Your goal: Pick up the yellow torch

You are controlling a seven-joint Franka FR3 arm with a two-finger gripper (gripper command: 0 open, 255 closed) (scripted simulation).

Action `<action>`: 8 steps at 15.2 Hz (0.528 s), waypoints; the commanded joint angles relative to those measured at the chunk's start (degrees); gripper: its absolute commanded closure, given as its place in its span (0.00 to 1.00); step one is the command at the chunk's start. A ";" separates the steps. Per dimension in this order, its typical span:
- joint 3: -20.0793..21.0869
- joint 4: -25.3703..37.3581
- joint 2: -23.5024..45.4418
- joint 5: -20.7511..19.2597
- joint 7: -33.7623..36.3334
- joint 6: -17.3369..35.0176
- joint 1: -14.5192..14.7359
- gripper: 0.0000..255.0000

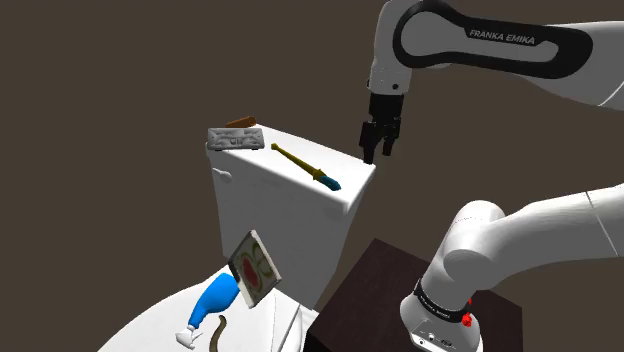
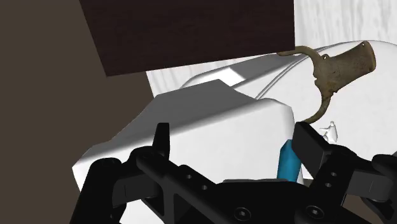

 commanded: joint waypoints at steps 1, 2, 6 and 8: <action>0.00 0.00 0.00 0.00 0.00 0.00 0.00 0.00; 0.55 0.44 1.65 0.23 0.65 1.68 0.13 0.00; 2.65 2.99 8.59 0.79 3.24 7.97 0.54 0.00; 3.64 4.71 12.22 0.85 4.54 10.80 0.67 0.00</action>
